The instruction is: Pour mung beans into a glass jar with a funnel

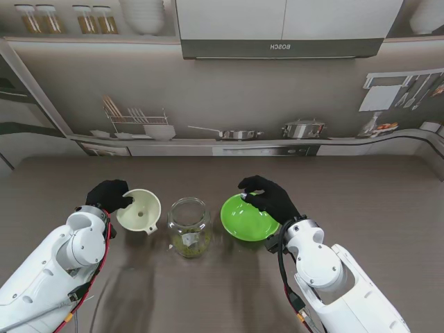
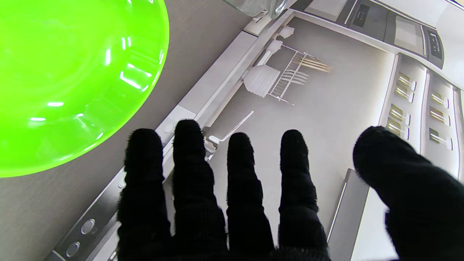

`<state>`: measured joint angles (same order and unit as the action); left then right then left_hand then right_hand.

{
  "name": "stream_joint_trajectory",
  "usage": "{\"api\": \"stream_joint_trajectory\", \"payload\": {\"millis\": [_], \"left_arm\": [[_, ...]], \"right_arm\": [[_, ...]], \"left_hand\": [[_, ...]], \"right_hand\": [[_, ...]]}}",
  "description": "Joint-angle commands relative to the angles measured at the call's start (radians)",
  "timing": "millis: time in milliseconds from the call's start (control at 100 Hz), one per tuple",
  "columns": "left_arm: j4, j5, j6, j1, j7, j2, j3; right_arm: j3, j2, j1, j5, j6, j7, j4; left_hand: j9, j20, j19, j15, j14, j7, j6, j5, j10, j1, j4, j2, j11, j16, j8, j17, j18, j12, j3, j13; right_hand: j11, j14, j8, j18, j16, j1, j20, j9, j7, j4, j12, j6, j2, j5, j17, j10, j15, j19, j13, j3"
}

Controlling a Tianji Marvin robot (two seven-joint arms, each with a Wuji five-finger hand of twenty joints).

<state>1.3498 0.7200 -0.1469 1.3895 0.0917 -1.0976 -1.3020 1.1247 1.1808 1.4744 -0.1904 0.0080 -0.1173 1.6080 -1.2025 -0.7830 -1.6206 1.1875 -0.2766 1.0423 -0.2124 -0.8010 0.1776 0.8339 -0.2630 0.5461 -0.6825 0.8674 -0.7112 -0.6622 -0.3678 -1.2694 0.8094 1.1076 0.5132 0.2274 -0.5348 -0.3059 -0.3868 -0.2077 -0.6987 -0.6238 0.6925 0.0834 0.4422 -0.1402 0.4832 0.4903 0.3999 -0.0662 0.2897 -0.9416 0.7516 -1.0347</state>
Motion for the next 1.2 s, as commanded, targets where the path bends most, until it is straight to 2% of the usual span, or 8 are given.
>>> {"api": "stream_joint_trajectory", "payload": {"millis": [0, 390, 620, 850, 1040, 1090, 1120, 1190], "left_arm": [[-0.017, -0.008, -0.008, -0.001, -0.003, -0.013, 0.007], [-0.05, -0.02, -0.005, 0.015, 0.062, -0.025, 0.027], [-0.027, -0.008, 0.004, 0.056, 0.059, -0.021, 0.012], [-0.01, -0.001, 0.006, 0.082, 0.016, -0.012, -0.001], [-0.004, 0.012, 0.014, 0.093, -0.004, -0.006, -0.01], [-0.001, 0.012, 0.017, 0.096, -0.004, -0.006, -0.013], [0.0, 0.012, 0.019, 0.098, -0.004, -0.006, -0.015], [0.003, 0.017, 0.028, 0.101, -0.002, -0.005, -0.021]], "right_arm": [[-0.003, 0.005, 0.004, 0.002, 0.0, 0.015, 0.0], [-0.003, 0.006, 0.002, 0.008, 0.003, 0.014, -0.003], [-0.002, 0.006, 0.003, 0.01, 0.003, 0.015, -0.003], [-0.002, 0.006, 0.003, 0.014, 0.003, 0.016, -0.004], [-0.002, 0.006, 0.003, 0.016, 0.005, 0.016, -0.004], [-0.002, 0.006, 0.003, 0.017, 0.006, 0.017, -0.004], [-0.002, 0.006, 0.003, 0.017, 0.006, 0.017, -0.004], [-0.002, 0.006, 0.003, 0.017, 0.006, 0.017, -0.004]], "left_hand": [[0.001, 0.0, -0.006, -0.018, -0.034, 0.007, -0.011, -0.021, -0.005, 0.058, 0.054, -0.014, 0.01, -0.011, 0.009, 0.014, -0.034, 0.015, -0.002, -0.017], [-0.008, 0.015, 0.039, -0.099, -0.068, -0.016, -0.01, -0.042, 0.004, 0.069, 0.072, -0.007, 0.034, -0.048, 0.059, 0.029, -0.057, 0.064, -0.03, -0.023], [0.0, 0.028, 0.092, -0.167, -0.086, -0.038, 0.006, -0.053, 0.023, 0.081, 0.084, 0.004, 0.098, -0.074, 0.097, 0.061, -0.072, 0.128, -0.038, -0.051], [0.031, 0.033, 0.147, -0.229, -0.095, -0.072, 0.023, -0.048, 0.047, 0.104, 0.092, 0.004, 0.169, -0.089, 0.117, 0.14, -0.063, 0.181, -0.051, -0.118], [0.093, 0.073, 0.305, -0.384, -0.1, -0.205, 0.013, -0.039, 0.072, 0.053, 0.093, 0.019, 0.285, -0.143, 0.156, 0.259, -0.06, 0.314, -0.064, -0.215], [0.121, 0.089, 0.351, -0.429, -0.103, -0.269, 0.005, -0.036, 0.081, 0.034, 0.09, 0.028, 0.293, -0.159, 0.163, 0.29, -0.059, 0.41, -0.083, -0.241], [0.138, 0.097, 0.374, -0.452, -0.105, -0.308, 0.0, -0.035, 0.085, 0.021, 0.088, 0.034, 0.283, -0.168, 0.164, 0.31, -0.057, 0.525, -0.096, -0.257], [0.166, 0.112, 0.416, -0.492, -0.107, -0.429, -0.013, -0.046, 0.091, -0.048, 0.082, 0.032, 0.307, -0.183, 0.165, 0.34, -0.051, 0.578, -0.058, -0.288]], "right_hand": [[0.003, 0.006, 0.017, -0.02, -0.007, -0.008, -0.011, -0.006, -0.006, -0.023, -0.007, -0.004, -0.017, 0.006, -0.01, -0.003, 0.01, 0.004, 0.008, -0.013], [0.004, 0.006, 0.019, -0.02, -0.007, -0.007, -0.011, -0.004, -0.005, -0.023, -0.007, -0.003, -0.022, 0.003, -0.012, -0.004, 0.011, 0.005, 0.008, -0.012], [0.004, 0.005, 0.019, -0.02, -0.007, -0.008, -0.012, -0.005, -0.004, -0.023, -0.007, 0.002, -0.024, 0.0, -0.012, -0.004, 0.012, 0.004, 0.009, -0.012], [0.005, 0.007, 0.019, -0.02, -0.007, -0.008, -0.012, -0.006, -0.002, -0.023, -0.007, 0.01, -0.026, -0.003, -0.013, -0.004, 0.013, 0.005, 0.009, -0.011], [0.006, 0.006, 0.02, -0.02, -0.007, -0.008, -0.011, -0.006, 0.0, -0.023, -0.007, 0.011, -0.027, -0.004, -0.014, -0.006, 0.013, 0.005, 0.01, -0.012], [0.006, 0.006, 0.02, -0.021, -0.008, -0.008, -0.011, -0.005, -0.001, -0.023, -0.008, 0.015, -0.027, -0.007, -0.014, -0.008, 0.013, 0.005, 0.01, -0.012], [0.005, 0.007, 0.02, -0.021, -0.008, -0.008, -0.011, -0.004, 0.0, -0.023, -0.008, 0.015, -0.027, -0.006, -0.014, -0.007, 0.013, 0.005, 0.01, -0.013], [0.006, 0.007, 0.02, -0.02, -0.008, -0.009, -0.012, -0.006, 0.002, -0.023, -0.007, 0.018, -0.028, -0.005, -0.014, -0.006, 0.013, 0.005, 0.01, -0.013]]}}
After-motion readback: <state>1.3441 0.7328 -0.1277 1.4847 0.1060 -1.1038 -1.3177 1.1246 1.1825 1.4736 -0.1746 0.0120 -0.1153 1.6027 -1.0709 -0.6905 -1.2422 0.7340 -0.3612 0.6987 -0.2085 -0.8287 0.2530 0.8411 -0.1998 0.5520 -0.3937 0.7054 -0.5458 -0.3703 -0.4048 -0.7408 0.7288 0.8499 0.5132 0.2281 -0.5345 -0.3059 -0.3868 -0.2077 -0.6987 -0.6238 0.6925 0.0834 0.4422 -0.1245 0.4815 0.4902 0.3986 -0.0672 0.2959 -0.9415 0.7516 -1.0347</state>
